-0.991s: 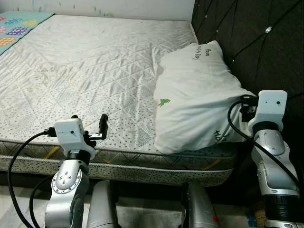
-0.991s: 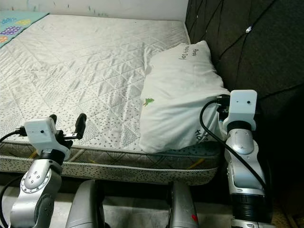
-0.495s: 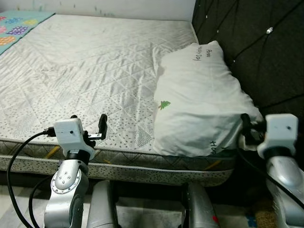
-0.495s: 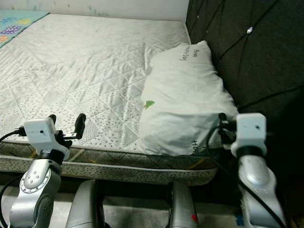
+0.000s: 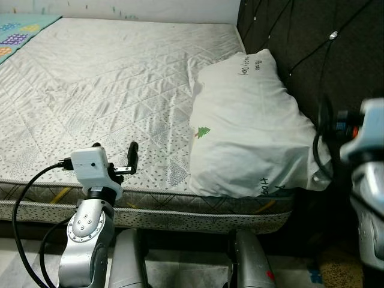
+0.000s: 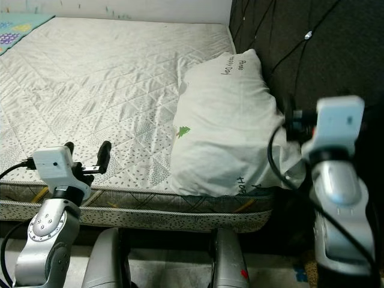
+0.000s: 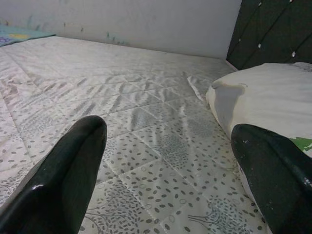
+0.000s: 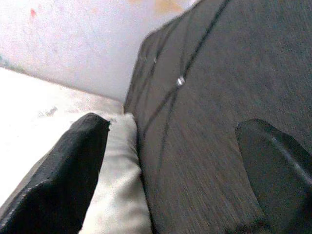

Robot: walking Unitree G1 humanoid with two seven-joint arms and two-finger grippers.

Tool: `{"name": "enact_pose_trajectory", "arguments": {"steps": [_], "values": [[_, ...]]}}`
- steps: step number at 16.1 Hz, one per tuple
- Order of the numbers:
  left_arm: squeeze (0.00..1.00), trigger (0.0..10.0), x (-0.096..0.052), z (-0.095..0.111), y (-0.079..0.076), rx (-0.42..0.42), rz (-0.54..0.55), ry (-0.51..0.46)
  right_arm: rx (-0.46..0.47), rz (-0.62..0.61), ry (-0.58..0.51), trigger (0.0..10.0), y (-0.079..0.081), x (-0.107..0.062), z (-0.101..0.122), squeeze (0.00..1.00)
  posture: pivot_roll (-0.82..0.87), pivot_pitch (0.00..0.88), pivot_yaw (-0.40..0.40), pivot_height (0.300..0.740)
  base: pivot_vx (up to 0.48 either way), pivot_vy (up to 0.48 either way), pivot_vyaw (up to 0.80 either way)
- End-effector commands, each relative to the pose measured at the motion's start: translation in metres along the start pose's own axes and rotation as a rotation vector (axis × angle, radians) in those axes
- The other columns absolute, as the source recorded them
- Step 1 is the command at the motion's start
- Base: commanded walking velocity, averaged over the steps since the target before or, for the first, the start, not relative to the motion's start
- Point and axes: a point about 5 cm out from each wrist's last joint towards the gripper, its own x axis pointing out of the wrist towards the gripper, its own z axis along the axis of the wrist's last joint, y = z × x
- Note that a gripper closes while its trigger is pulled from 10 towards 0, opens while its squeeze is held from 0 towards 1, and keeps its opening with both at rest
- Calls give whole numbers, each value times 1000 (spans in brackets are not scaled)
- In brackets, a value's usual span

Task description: Clean up the room

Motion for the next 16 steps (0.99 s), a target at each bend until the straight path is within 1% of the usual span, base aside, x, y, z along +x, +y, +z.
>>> {"name": "enact_pose_trajectory", "arguments": {"steps": [1, 2, 3, 4, 5, 6, 7, 8, 9, 10, 11, 12, 13, 15, 16], "values": [[0, 10000, 1, 0, 1, 11, 10, 1, 19, 6, 16, 10000, 1, 2, -1, 1000, -8, 41, -16, 532, 0, 0, 0], [0, 10000, 1, 0, 2, 11, 12, 3, 116, 44, 40, 10000, 17, 10, -4, 1000, -8, 40, -17, 532, 0, 0, 0], [0, 10000, 2, 0, 1, 9, 11, 3, 135, 73, 44, 10000, 28, 13, -6, 1000, -6, 41, -18, 532, 0, 0, 0], [0, 10000, 2, 0, -1, 6, 10, 1, 182, 129, 66, 10000, 47, 15, -14, 1000, -2, 40, -19, 532, 0, 0, 0], [0, 10000, 3, 0, -3, 1, 7, -1, 187, 173, 114, 10000, 65, 17, -26, 1000, 11, 42, -23, 532, 0, 0, 0], [0, 10000, 3, 0, -4, -1, 6, -2, 191, 176, 132, 10000, 71, 17, -32, 1000, 11, 42, -23, 532, 0, 0, 0], [0, 10000, 1, 1, -3, 0, 10, -4, 237, 178, 246, 10000, 86, 18, -54, 1000, 27, 43, -29, 532, 0, 0, 0], [0, 10000, 0, 1, 0, 2, 20, -4, 253, 163, 280, 10000, 90, 18, -62, 1000, 27, 43, -29, 532, 0, 0, 0], [0, 10000, -2, 0, 3, 7, 30, -1, 231, 212, 393, 10000, 103, 14, -81, 1000, 36, 45, -37, 532, 0, 0, 0], [0, 10000, -2, 0, 3, 8, 33, 0, 227, 254, 518, 10000, 113, 6, -99, 1000, 39, 45, -39, 532, 0, 0, 0], [0, 10000, -2, 0, 2, 7, 34, 0, 214, 276, 604, 10000, 118, -3, -112, 1000, 43, 46, -43, 532, 0, 0, 0], [0, 10000, -3, 0, 1, 6, 33, 0, 188, 303, 664, 10000, 121, -12, -124, 1000, 44, 46, -42, 532, 0, 0, 0], [0, 10000, -3, -1, 0, 4, 33, 3, 183, 317, 718, 10000, 122, -20, -134, 1000, 41, 45, -40, 532, 0, 0, 0], [0, 10000, -2, -2, 0, 3, 31, 5, 184, 308, 723, 10000, 121, -21, -136, 1000, 35, 41, -37, 532, 0, 0, 0], [0, 10000, 0, -1, -2, 2, 27, 4, 198, 296, 697, 10000, 121, -17, -131, 1000, 32, 37, -36, 532, 0, 0, 0]]}}
